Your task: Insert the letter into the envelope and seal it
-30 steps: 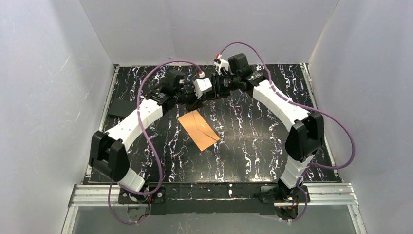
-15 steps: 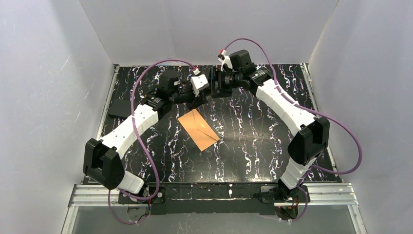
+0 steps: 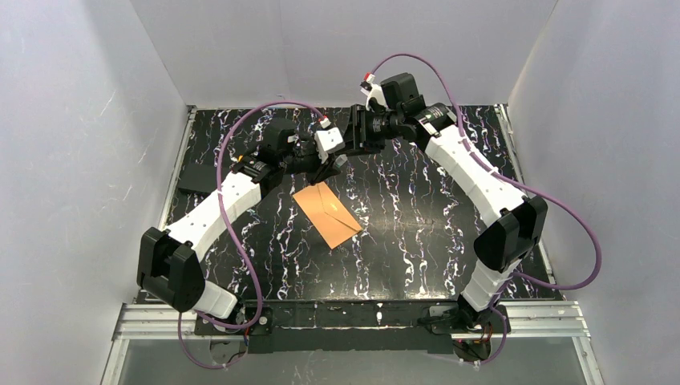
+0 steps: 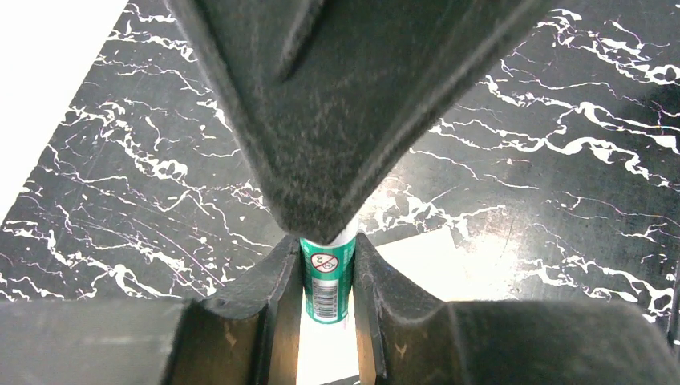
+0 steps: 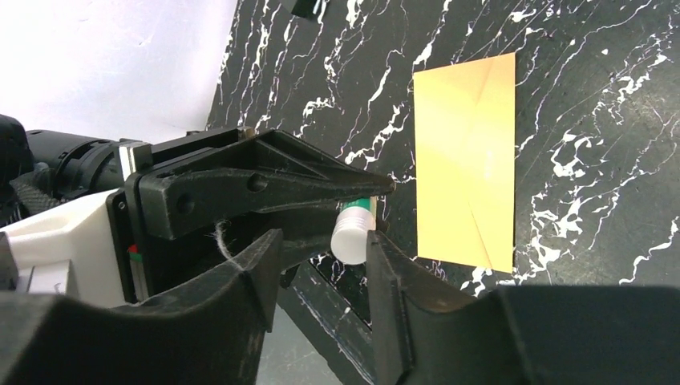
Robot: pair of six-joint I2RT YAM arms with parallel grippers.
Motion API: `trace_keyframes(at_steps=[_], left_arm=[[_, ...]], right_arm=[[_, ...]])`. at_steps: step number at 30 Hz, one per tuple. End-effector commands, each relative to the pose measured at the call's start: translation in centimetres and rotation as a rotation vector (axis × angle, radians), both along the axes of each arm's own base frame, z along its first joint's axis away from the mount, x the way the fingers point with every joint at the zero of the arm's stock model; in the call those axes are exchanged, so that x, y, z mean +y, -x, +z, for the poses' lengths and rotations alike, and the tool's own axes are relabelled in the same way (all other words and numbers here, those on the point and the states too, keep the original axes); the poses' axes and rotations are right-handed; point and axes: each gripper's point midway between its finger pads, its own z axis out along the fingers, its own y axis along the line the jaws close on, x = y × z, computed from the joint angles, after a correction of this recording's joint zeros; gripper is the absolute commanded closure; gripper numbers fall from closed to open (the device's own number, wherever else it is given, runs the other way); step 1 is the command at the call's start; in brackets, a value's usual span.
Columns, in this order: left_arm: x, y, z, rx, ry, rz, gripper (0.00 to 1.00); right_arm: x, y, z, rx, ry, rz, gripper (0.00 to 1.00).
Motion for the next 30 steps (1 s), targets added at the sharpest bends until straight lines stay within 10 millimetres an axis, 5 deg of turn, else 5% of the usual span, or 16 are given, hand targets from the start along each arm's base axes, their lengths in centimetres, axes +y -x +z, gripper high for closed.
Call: trace_keyframes(at_steps=[1, 12, 17, 24, 27, 30], left_arm=[[0.3, 0.0, 1.4, -0.030, -0.009, -0.011, 1.00], [0.0, -0.3, 1.6, -0.031, -0.004, -0.015, 1.00], [-0.1, -0.4, 1.5, -0.026, -0.003, -0.021, 1.00], [-0.4, -0.7, 1.8, -0.053, -0.009, -0.046, 1.00], [-0.6, -1.5, 2.9, -0.108, -0.009, -0.048, 1.00], [-0.9, -2.7, 4.7, -0.188, -0.007, -0.050, 1.00]], right_arm=[[-0.6, 0.1, 0.8, -0.024, 0.028, 0.017, 0.53], [-0.4, 0.3, -0.7, 0.006, 0.057, 0.054, 0.49], [0.0, 0.2, -0.9, 0.016, 0.045, 0.062, 0.75], [0.1, 0.6, -2.3, 0.050, 0.063, 0.083, 0.82], [0.3, 1.3, -4.1, 0.081, 0.098, 0.104, 0.98], [0.8, 2.3, -6.3, 0.109, 0.140, 0.129, 0.99]])
